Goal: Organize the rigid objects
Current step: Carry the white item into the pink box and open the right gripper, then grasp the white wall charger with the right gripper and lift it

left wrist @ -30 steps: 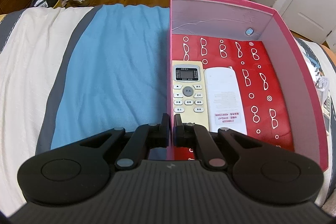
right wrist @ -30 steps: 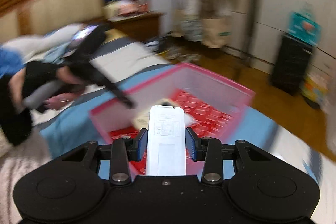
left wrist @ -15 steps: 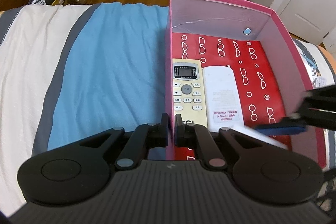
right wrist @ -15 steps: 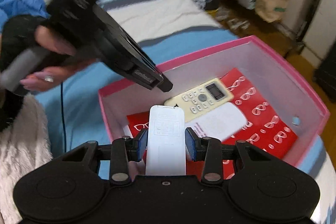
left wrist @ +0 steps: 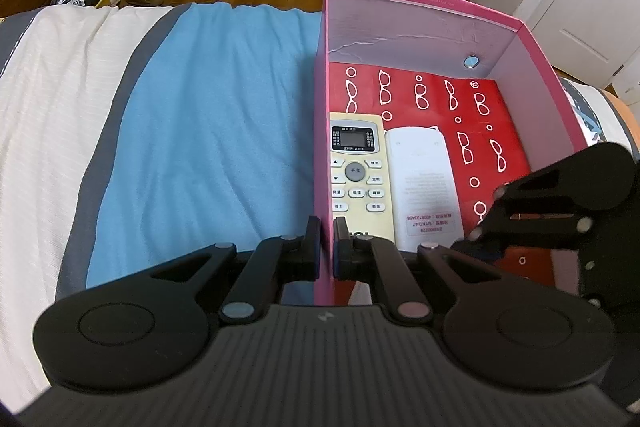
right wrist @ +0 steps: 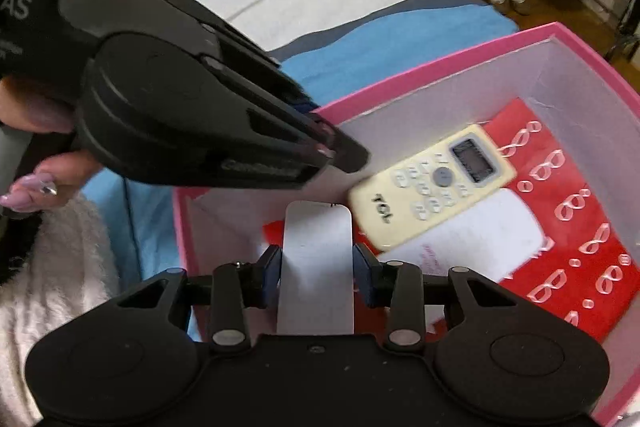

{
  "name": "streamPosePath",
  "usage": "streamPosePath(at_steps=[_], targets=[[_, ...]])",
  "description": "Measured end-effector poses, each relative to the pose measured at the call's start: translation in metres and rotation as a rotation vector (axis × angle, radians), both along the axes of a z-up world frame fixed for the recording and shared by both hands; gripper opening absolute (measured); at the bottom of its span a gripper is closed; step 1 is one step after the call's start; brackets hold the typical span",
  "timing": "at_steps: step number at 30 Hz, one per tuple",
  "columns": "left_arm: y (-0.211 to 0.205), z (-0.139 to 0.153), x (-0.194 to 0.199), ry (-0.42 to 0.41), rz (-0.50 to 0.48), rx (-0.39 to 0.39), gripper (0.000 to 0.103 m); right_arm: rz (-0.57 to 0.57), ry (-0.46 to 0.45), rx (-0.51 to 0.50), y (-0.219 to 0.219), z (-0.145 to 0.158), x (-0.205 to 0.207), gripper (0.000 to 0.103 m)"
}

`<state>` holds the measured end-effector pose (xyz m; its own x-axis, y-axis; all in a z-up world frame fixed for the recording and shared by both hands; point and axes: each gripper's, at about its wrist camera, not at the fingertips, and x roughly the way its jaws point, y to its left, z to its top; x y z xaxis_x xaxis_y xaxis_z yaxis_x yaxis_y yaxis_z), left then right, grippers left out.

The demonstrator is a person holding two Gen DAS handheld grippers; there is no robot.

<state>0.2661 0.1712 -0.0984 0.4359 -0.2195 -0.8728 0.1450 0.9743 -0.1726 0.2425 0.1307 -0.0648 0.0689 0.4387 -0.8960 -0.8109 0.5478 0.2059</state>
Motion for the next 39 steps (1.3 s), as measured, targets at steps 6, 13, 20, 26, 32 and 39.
streamPosePath(at_steps=[6,13,20,26,32,39], targets=[[0.001,-0.001,0.002,0.013,0.026,-0.023,0.006,-0.092,-0.104,0.082,-0.038,0.029,-0.024,0.058],[-0.002,0.0,0.003,0.019,0.039,-0.001,0.005,-0.286,-0.328,0.247,-0.124,0.071,-0.063,0.076],[-0.006,0.002,0.004,0.005,0.044,0.023,0.005,-0.568,-0.258,0.15,-0.227,0.072,-0.063,0.075],[-0.009,0.003,0.0,0.006,0.039,0.049,0.005,-0.789,-0.133,0.183,-0.281,0.039,-0.058,0.074],[-0.008,0.001,0.001,0.007,0.052,0.056,0.003,-0.878,-0.22,0.076,-0.3,0.017,-0.058,0.065],[-0.009,-0.003,0.003,0.023,0.05,0.053,0.003,-0.761,-0.342,-0.104,-0.294,0.0,-0.047,0.052]])
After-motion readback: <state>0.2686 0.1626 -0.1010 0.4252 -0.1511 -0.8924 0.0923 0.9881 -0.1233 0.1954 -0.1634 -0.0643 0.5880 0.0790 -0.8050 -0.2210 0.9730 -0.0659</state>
